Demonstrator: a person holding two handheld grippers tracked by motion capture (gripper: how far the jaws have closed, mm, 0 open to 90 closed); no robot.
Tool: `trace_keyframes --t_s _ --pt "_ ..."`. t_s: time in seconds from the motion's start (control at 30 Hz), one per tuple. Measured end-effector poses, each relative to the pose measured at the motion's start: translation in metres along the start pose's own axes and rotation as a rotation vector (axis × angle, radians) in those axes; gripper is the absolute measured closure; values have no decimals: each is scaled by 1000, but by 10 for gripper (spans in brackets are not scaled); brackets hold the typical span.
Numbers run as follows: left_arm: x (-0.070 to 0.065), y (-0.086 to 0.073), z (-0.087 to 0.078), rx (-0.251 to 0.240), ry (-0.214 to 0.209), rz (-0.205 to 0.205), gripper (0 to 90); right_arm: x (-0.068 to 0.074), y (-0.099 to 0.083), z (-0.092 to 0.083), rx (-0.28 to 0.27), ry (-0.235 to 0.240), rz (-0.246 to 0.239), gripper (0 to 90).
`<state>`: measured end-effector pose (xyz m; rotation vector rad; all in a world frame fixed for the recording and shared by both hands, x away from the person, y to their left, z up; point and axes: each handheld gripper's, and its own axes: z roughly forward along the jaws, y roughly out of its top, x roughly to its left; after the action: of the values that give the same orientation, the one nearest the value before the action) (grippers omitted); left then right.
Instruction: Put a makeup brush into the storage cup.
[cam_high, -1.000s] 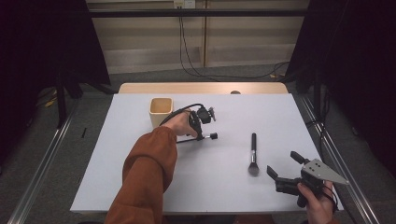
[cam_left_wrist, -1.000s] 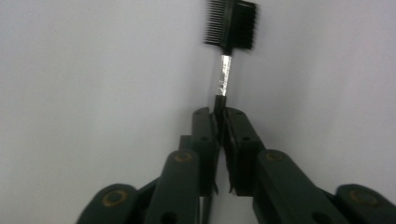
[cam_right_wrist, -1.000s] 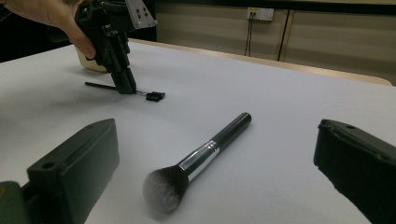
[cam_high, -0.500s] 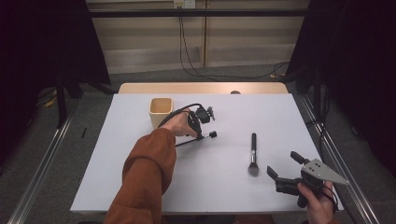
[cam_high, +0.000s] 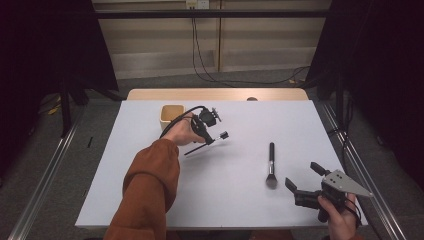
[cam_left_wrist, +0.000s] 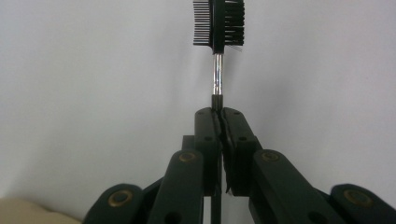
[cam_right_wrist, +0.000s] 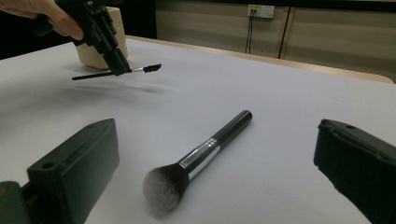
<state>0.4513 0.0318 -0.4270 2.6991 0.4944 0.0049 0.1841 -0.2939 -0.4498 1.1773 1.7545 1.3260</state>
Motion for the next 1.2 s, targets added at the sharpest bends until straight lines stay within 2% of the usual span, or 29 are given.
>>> trace_keyframes --t_s 0.07,0.1,0.13,0.2,0.23,0.37,0.43,0.47,0.5,0.57,0.6,0.63,0.77,0.93,1.03,1.13,1.2 --pt "-1 -1 -4 -39 4 -10 859 0 0 0 0 -2 -1 0" --pt "-1 -2 -6 -46 -6 -13 859 0 0 0 -2 -3 -1 0" --pt "-2 -3 -7 -58 2 -14 859 0 0 0 -2 -4 -1 0" --pt "-5 -5 -11 -89 -18 -24 859 0 0 0 -2 -4 -1 0" --pt "-5 -5 -11 -89 -18 -24 859 0 0 0 -2 -4 -1 0" --pt "-8 -8 -19 -157 -9 -39 859 0 0 0 -2 -4 -2 0" --pt "-8 -9 -21 -164 -8 -36 859 0 0 0 -3 -3 -2 0" --pt "-8 -13 -22 -201 -15 -64 858 0 0 0 -2 -3 -2 0" --pt "-8 -13 -22 -201 -15 -64 858 0 0 0 -2 -3 -2 0" --pt "-6 -20 -22 -248 11 -95 859 0 0 0 0 -7 -2 0" --pt "-6 -20 -22 -248 11 -95 859 0 0 0 0 -6 -2 0" --pt "-5 -25 -23 -283 18 -114 859 0 0 0 1 -8 -1 0" --pt "-5 -33 -27 -361 28 -156 859 -1 0 0 -4 -15 2 0" --pt "-5 -38 -34 -466 63 -175 859 0 0 0 -4 -12 0 0" --pt "-7 -40 -36 -495 82 -175 859 0 0 0 -5 -12 0 0" --pt "-8 -42 -37 -518 68 -181 858 0 0 0 -6 -15 4 0" --pt "-8 -43 -37 -531 77 -182 859 0 0 0 -5 -16 6 0"
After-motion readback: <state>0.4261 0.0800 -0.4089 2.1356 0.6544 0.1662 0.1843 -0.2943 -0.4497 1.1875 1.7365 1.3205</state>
